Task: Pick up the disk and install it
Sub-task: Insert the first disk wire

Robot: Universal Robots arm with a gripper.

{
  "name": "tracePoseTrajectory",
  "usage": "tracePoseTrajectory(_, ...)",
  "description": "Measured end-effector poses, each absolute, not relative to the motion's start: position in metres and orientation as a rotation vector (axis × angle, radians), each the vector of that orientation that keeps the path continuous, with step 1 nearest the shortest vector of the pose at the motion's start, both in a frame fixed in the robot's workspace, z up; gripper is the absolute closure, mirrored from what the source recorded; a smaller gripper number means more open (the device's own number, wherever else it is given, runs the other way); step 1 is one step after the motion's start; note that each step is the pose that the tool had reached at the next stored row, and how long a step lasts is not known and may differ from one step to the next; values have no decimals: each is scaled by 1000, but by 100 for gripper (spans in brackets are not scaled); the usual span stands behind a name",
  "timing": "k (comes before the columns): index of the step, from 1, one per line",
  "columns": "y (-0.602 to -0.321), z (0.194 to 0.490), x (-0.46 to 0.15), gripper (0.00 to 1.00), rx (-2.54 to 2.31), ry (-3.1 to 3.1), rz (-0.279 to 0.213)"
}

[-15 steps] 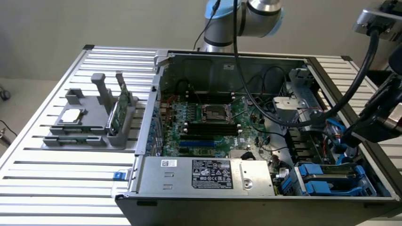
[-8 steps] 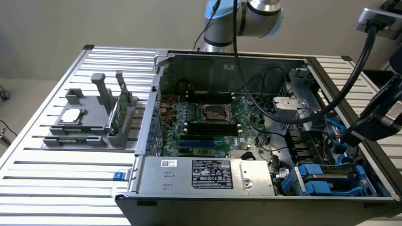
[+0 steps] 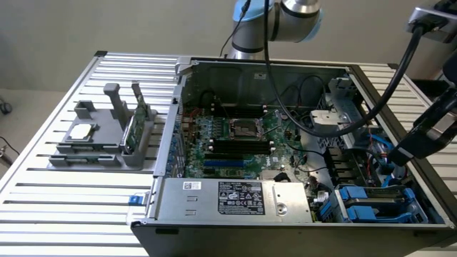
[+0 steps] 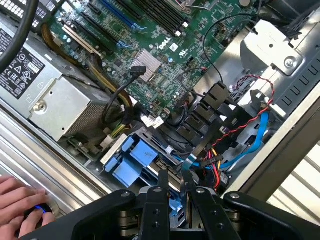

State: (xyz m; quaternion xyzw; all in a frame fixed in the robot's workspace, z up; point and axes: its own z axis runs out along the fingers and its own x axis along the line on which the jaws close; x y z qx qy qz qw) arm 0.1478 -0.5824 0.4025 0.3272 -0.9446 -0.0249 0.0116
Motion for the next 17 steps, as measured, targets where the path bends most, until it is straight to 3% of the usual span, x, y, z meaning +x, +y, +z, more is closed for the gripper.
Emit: tracePoseTrajectory(17,-582,401,148,75,653,-3060,-106)
